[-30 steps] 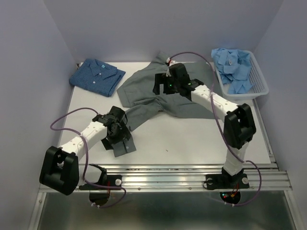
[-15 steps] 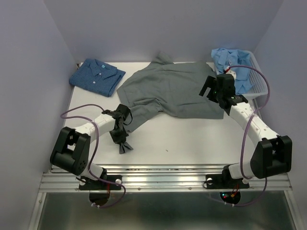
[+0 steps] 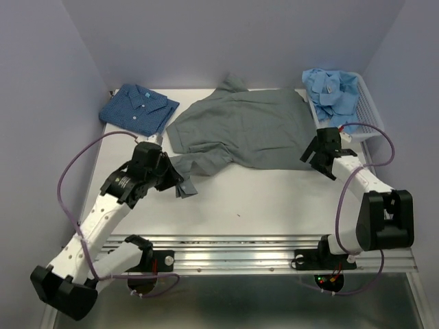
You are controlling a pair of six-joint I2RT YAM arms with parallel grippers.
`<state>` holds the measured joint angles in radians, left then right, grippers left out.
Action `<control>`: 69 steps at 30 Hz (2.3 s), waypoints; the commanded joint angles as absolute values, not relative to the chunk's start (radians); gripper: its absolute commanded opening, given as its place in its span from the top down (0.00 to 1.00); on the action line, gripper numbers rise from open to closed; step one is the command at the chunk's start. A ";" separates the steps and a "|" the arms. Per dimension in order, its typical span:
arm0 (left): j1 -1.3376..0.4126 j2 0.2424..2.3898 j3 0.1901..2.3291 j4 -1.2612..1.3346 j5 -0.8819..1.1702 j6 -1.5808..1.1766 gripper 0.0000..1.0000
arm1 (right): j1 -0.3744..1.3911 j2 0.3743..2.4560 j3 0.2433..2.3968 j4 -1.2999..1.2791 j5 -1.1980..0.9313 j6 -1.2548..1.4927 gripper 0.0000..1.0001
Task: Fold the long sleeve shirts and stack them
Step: Flatten the shirt out
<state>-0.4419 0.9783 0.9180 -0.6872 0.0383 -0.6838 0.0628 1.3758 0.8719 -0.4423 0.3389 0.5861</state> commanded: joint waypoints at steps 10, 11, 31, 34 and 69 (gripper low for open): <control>-0.446 0.747 0.936 -0.704 0.386 -0.606 1.00 | 0.034 1.687 0.957 -0.288 0.364 0.604 0.00; -0.446 0.741 0.937 -0.703 0.400 -0.600 1.00 | 0.034 1.706 0.959 -0.278 0.345 0.603 0.02; -0.446 0.580 1.000 -0.638 0.584 -0.609 1.00 | 0.034 1.505 0.850 -0.242 0.261 0.580 0.00; -0.446 0.572 0.999 -0.637 0.586 -0.611 1.00 | 0.034 1.522 0.841 -0.249 0.304 0.572 0.00; -0.446 0.524 1.224 -0.851 0.538 -0.620 1.00 | 0.034 0.956 0.744 -0.819 0.077 0.715 0.98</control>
<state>-0.4435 0.4950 1.1759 -0.8501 0.5331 -0.6353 0.0277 0.9936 0.6857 -0.6605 0.1432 0.6750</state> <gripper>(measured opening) 0.058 0.030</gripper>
